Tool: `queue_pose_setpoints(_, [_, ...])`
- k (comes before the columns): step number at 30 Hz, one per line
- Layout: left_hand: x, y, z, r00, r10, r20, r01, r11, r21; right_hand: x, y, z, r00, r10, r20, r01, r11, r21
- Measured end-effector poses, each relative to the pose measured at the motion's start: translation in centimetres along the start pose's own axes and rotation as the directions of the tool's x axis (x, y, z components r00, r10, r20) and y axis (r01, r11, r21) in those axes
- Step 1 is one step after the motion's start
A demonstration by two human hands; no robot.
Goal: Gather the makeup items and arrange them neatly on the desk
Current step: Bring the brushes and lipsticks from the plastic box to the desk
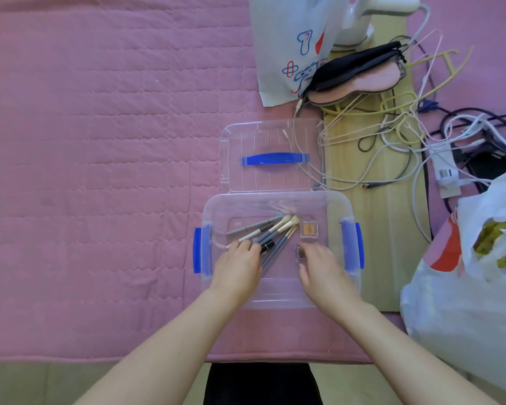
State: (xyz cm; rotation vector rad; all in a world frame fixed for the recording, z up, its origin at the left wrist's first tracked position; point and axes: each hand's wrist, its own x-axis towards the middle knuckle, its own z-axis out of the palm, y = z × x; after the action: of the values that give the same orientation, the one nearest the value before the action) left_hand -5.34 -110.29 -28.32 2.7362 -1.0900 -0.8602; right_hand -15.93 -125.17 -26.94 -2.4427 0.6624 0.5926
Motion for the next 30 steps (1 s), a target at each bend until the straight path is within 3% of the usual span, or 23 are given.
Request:
queue_pose_setpoints(4, [2.4,-0.1,0.3,0.995,-0.078,0.063,0.079,0.997,0.001,2.2,0.7,1.2,0.993,0.082,0.084,-0.080,0.996,-0.026])
queue_pose_setpoints(8, [4.6,-1.1,0.7,0.984,-0.155,0.091,0.154,0.988,0.015,5.1,1.3,1.8,0.993,0.109,0.051,-0.106,0.993,-0.055])
queue_pose_setpoints(12, [6.6,-1.4,1.0,0.981,-0.169,0.092,0.168,0.986,0.021,7.0,1.6,2.4,0.994,0.067,0.087,-0.042,0.964,-0.261])
queue_pose_setpoints(16, [7.9,-0.8,1.2,0.987,-0.138,0.085,0.126,0.982,0.138,8.1,1.7,2.9,0.992,0.080,0.097,-0.039,0.929,-0.368])
queue_pose_setpoints(25, [7.9,-0.9,2.5,0.983,-0.167,0.077,0.149,0.970,0.193,9.1,2.3,3.7,0.996,-0.015,-0.084,-0.026,0.885,-0.464])
queue_pose_setpoints(30, [8.0,-0.8,2.8,0.984,-0.174,0.048,0.166,0.977,0.136,8.4,1.0,2.3,0.996,0.041,0.073,-0.006,0.904,-0.427])
